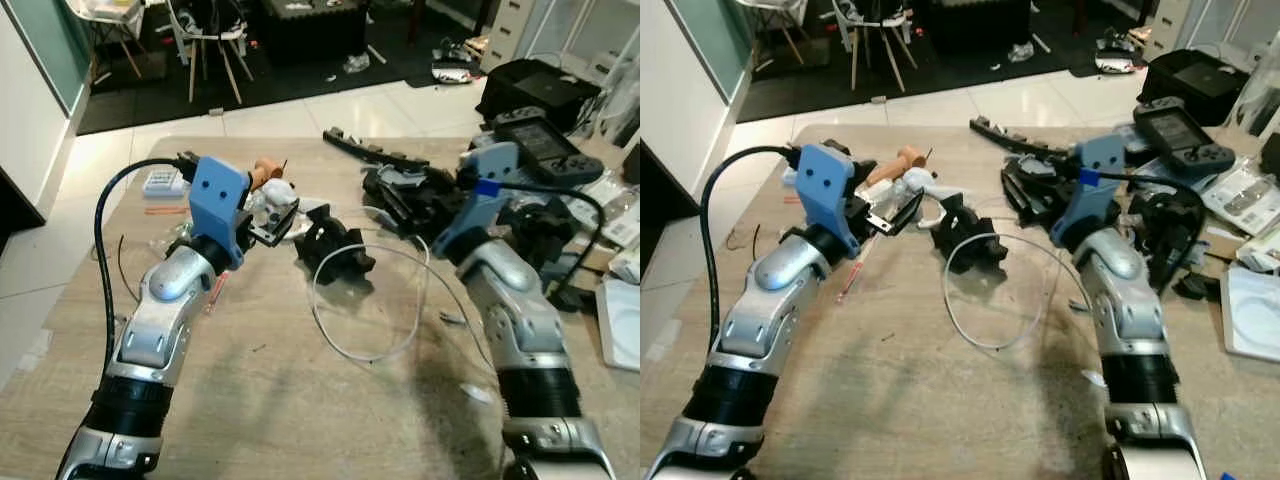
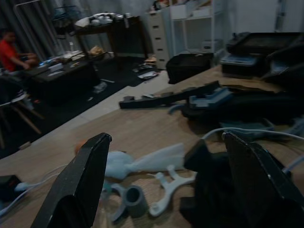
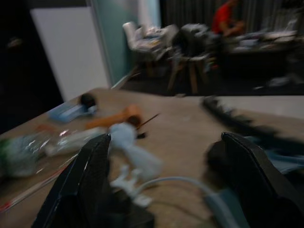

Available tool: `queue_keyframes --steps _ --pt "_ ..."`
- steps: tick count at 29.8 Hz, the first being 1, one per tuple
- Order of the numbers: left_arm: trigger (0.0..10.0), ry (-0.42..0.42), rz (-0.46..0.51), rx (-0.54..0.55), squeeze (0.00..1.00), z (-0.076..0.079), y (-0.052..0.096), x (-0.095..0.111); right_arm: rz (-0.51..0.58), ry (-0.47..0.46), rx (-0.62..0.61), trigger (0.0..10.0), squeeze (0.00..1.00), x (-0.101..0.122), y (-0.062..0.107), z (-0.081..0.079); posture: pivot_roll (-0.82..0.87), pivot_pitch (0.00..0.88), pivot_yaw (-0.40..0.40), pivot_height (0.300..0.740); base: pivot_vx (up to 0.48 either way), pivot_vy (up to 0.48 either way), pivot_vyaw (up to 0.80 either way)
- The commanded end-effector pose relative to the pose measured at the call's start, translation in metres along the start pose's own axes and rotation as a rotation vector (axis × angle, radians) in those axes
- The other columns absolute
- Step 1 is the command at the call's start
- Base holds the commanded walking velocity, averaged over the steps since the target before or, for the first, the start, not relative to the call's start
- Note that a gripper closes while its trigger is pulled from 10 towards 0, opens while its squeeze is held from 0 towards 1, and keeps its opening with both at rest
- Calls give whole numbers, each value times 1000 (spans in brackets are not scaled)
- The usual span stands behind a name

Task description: Picking trash to rubbish bin

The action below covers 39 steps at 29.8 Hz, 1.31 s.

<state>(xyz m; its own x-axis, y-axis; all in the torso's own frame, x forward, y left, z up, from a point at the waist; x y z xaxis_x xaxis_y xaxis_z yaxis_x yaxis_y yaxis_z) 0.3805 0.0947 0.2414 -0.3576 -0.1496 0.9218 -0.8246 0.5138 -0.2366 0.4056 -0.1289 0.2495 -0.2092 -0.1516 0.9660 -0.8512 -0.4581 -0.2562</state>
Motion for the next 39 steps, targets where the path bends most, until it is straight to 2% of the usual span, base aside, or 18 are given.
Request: queue_keyframes --steps 1,4,5,6,7,11,23,26,27,39 --pt "10000 -3 -12 -32 0 5 3 -3 -47 -18 40 10000 1000 -17 -3 -8 6 147 98 740 0 0 0" --pt "10000 19 -16 -85 0 13 6 -4 -78 -36 60 10000 1000 -26 -6 -10 8 151 94 740 0 0 0" --pt "10000 35 -10 -148 0 23 10 -2 -110 -56 72 10000 529 -32 -8 -11 9 153 91 740 0 0 0" --pt "10000 59 1 -224 0 35 14 0 -128 -68 78 10000 0 -37 -11 -10 12 159 90 740 0 0 0" --pt "10000 81 15 -310 0 50 20 3 -148 -89 86 10000 0 -43 -14 -9 12 163 91 740 0 0 0" --pt "10000 79 16 -335 0 58 22 4 -163 -101 96 10000 0 -48 -17 -8 14 168 92 740 0 0 0" --pt "10000 74 5 -347 0 58 25 4 -163 -114 127 10000 0 -46 -38 -10 25 190 91 740 0 0 0" --pt "10000 75 2 -351 0 58 26 4 -163 -137 131 10000 0 -43 -42 -10 27 192 89 740 0 0 0" --pt "10000 75 -1 -354 0 58 27 3 -193 -154 165 10000 0 -44 -45 -14 28 194 87 740 0 0 0" --pt "10000 74 -7 -363 0 61 27 2 -281 -149 259 10000 0 -48 -45 -21 25 191 86 740 0 0 0"
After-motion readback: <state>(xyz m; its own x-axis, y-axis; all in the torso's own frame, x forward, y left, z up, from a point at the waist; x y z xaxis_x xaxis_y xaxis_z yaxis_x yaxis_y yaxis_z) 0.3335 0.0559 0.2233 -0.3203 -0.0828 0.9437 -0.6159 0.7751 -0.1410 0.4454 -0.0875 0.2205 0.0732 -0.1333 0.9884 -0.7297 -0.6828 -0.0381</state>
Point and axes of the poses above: a point about 5 cm out from each wrist's last joint towards the gripper, its own y axis pointing back from the gripper into the wrist, its own x axis along the axis of the wrist's last joint, z = x × y, the point moved 6 cm from there along -y, pointing out of the wrist towards the gripper, and after that the axes turned 4 degrees about -y, right-handed, at the moved point
